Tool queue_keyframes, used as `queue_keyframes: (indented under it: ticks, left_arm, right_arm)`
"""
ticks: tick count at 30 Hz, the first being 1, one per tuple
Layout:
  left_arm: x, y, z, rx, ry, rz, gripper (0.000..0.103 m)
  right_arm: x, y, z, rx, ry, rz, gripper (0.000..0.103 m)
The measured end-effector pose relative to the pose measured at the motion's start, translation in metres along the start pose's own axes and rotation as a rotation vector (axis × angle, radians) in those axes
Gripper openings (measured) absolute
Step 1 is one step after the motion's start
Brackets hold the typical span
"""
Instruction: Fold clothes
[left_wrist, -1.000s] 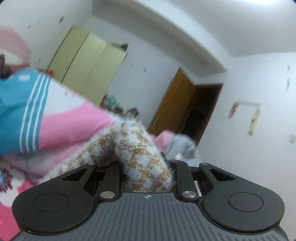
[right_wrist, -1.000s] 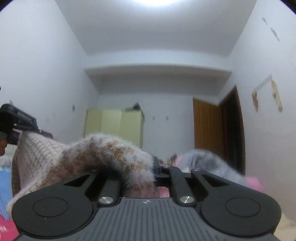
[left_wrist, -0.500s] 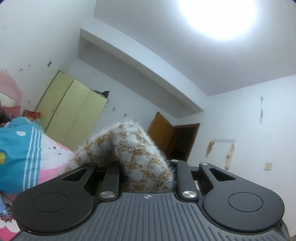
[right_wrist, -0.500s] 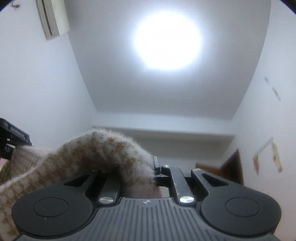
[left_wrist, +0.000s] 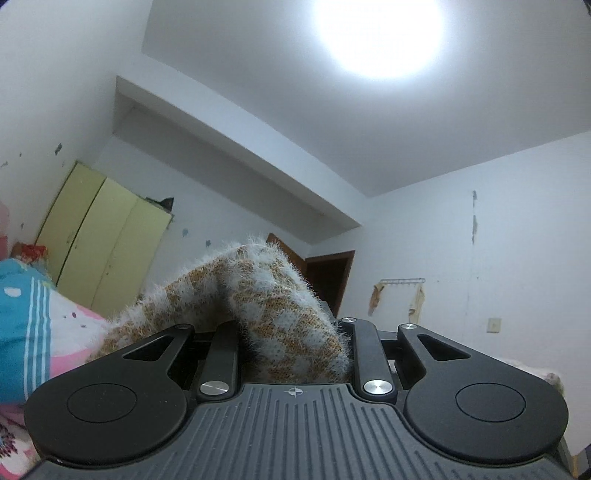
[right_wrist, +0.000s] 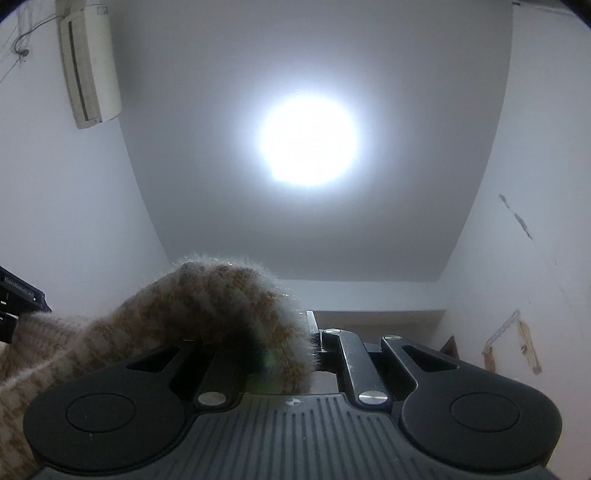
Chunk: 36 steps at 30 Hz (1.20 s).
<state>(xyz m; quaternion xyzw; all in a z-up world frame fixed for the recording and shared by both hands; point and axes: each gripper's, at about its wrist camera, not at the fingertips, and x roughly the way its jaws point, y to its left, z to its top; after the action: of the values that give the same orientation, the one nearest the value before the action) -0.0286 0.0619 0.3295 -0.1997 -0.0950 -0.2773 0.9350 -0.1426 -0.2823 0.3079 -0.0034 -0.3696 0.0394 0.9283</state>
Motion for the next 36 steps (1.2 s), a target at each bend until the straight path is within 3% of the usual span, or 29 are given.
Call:
queue_keyframes:
  ticks: [6,13,19,26,32,36]
  left_arm:
    - [0.035,0.036,-0.034,-0.038,0.083,0.064,0.020]
    - [0.111,0.115,-0.092,-0.104,0.208,0.199,0.021]
    - [0.177,0.195,-0.154,-0.165,0.343,0.323,0.021]
    - [0.250,0.288,-0.251,-0.212,0.494,0.486,0.021]
    - [0.280,0.336,-0.342,-0.185,0.625,0.581,0.023]
    - [0.288,0.367,-0.391,-0.199,0.708,0.646,0.026]
  right_arm:
    - [0.015,0.003,-0.056,0.030,0.138,0.004,0.011]
    - [0.063,0.000,-0.166,0.068,0.354,0.012,0.011]
    - [0.117,0.012,-0.282,0.043,0.534,0.005,0.011]
    - [0.169,0.005,-0.442,-0.009,0.792,0.031,0.011]
    - [0.164,0.012,-0.567,-0.026,1.059,0.062,0.011]
    - [0.154,0.009,-0.625,-0.023,1.191,0.071,0.011]
